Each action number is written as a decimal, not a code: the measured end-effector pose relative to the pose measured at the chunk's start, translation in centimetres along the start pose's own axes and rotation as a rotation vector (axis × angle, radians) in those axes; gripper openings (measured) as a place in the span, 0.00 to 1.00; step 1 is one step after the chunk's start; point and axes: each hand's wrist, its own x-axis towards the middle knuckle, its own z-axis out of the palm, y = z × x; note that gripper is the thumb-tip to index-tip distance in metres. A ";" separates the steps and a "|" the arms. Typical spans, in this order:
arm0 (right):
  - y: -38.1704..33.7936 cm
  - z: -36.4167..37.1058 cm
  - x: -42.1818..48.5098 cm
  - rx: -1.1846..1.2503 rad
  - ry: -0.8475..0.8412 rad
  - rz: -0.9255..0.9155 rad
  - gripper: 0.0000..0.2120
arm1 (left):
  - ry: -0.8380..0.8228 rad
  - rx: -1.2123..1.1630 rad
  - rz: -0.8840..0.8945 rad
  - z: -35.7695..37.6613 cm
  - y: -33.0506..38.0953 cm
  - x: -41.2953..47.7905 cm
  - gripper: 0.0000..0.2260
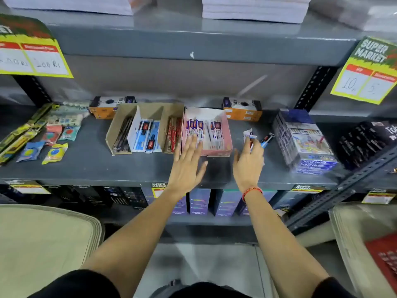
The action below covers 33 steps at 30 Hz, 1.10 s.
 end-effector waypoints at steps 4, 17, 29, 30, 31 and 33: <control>0.7 0.1 1.5 -0.046 -0.162 0.282 0.15 | -0.160 -0.019 0.195 1.6 0.3 -1.0 0.23; 0.4 0.6 2.9 0.176 -0.311 0.621 0.14 | -0.356 -0.024 0.196 4.1 -0.8 -1.0 0.31; 0.6 0.0 2.6 0.516 -0.150 0.734 0.10 | -0.301 -0.154 0.145 2.9 -1.6 -0.7 0.26; 0.0 -0.2 3.0 0.542 -0.111 0.714 0.10 | -0.279 -0.173 0.126 2.6 -2.1 -0.9 0.24; -0.7 -0.4 3.4 0.570 -0.074 0.681 0.10 | -0.254 -0.189 0.096 2.2 -2.8 -1.2 0.23; -2.7 -0.8 4.3 0.640 -0.016 0.602 0.09 | -0.201 -0.190 0.017 1.2 -4.4 -2.1 0.22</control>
